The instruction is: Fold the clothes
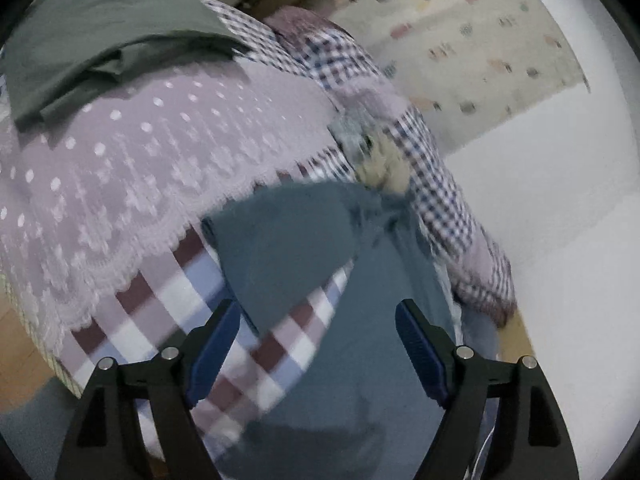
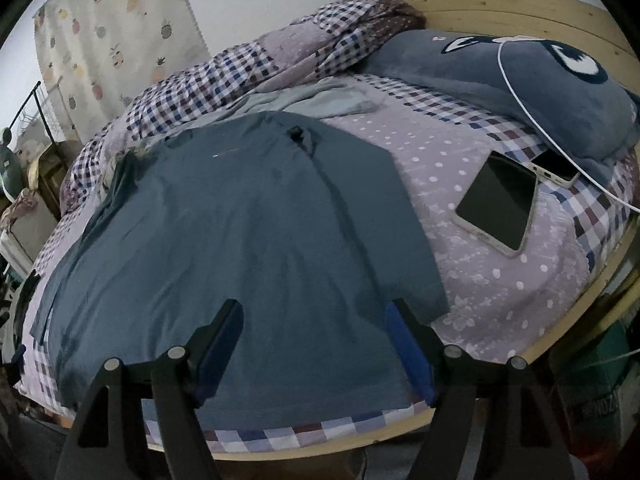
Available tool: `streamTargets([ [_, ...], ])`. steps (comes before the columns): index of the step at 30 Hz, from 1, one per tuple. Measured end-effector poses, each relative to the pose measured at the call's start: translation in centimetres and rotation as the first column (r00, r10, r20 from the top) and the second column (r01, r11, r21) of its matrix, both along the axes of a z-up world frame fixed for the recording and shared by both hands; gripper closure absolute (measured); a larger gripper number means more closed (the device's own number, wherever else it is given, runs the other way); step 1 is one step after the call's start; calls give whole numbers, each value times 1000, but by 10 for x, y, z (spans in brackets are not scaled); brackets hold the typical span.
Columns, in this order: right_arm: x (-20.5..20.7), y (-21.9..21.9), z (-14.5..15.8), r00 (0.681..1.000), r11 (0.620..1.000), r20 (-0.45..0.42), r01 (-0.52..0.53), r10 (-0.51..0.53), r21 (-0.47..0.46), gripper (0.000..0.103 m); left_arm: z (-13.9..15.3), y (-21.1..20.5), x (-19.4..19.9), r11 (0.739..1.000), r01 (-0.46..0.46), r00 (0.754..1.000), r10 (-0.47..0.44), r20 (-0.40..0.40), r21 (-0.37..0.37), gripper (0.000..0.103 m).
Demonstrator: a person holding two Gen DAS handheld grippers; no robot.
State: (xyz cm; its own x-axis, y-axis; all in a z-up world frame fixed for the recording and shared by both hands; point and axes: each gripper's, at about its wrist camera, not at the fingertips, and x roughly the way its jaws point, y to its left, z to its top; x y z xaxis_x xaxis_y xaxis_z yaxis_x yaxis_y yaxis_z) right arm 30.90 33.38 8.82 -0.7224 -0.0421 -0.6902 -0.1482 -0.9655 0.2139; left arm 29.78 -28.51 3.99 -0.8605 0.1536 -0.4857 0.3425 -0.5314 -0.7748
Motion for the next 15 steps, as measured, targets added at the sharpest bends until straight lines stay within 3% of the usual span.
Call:
streamTargets([
  [4,-2,-2,0,1000,1000,-9,-2,2,-16,26,18,-5,-2,992,-8,1000,5,-22,-127,20],
  [7,-5,-10,2,1000,1000,-11,-15,15,-27,26,32,6,-4,957,21,999,-27,-20,-289,20],
  [12,-14,-34,8,997,997,-25,-75,74,-26,26,40,37,-15,836,113,994,-92,66,-538,20],
  [15,-19,-52,11,993,993,-32,-118,117,-19,26,32,60,-23,727,203,979,-135,153,-657,20],
])
